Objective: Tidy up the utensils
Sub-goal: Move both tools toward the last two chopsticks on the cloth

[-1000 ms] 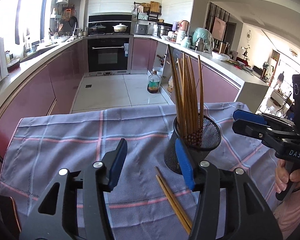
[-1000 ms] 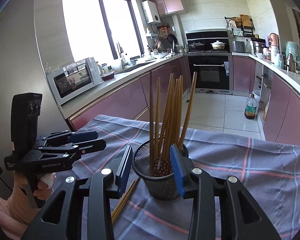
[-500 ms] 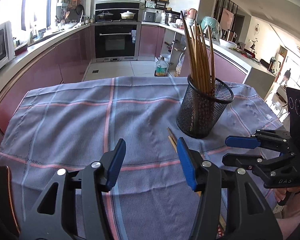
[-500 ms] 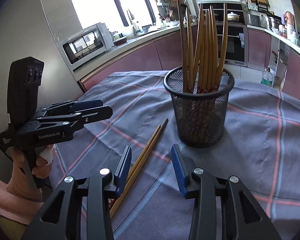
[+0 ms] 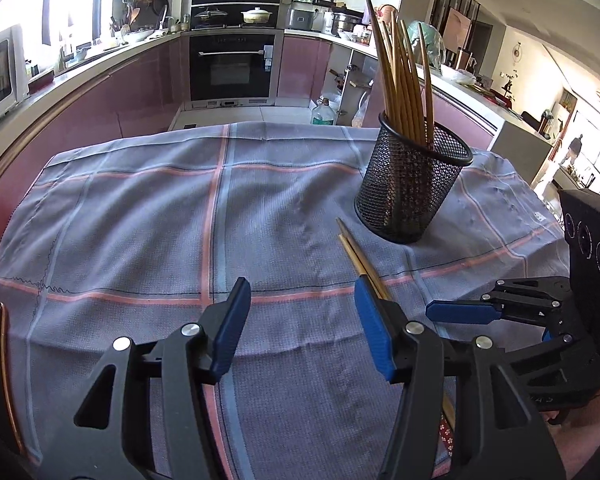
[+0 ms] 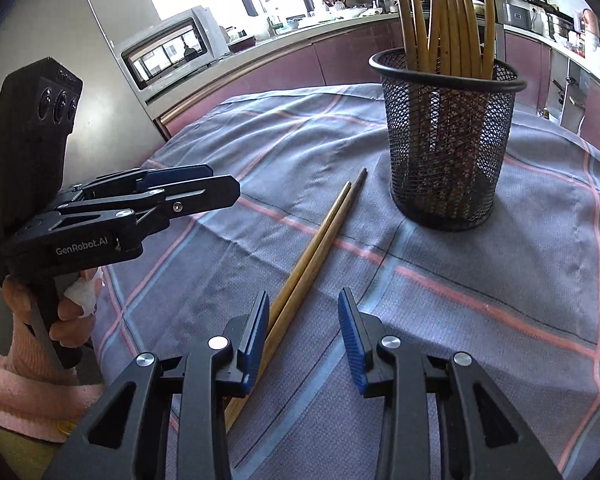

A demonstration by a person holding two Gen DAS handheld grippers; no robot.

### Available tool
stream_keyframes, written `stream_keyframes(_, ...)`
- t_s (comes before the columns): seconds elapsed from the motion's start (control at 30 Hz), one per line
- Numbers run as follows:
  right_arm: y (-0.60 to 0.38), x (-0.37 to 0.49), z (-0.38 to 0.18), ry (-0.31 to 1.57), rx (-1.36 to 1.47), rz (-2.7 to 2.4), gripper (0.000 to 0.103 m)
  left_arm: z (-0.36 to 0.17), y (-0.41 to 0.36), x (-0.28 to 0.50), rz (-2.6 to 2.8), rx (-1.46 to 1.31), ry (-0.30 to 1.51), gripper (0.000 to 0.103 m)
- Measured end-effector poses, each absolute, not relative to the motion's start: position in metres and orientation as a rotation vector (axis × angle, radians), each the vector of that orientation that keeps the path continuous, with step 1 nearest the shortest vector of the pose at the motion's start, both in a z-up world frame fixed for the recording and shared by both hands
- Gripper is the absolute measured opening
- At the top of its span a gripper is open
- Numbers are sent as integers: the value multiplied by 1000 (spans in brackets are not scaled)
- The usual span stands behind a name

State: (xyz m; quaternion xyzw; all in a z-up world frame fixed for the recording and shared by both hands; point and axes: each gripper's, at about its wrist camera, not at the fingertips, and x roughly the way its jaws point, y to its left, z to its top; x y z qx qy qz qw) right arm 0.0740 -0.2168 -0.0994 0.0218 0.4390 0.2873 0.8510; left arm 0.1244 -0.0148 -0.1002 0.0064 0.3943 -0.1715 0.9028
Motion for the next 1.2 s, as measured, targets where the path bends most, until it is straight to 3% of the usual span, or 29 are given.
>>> stream_keyframes(0.53, -228, 72, -100, 932, 20, 542, 28, -107, -34, 117, -410, 62, 830, 56)
stream_keyframes(1.2, -239, 73, -97, 911, 72, 560, 28, -137, -66, 103, -470, 184, 913, 59)
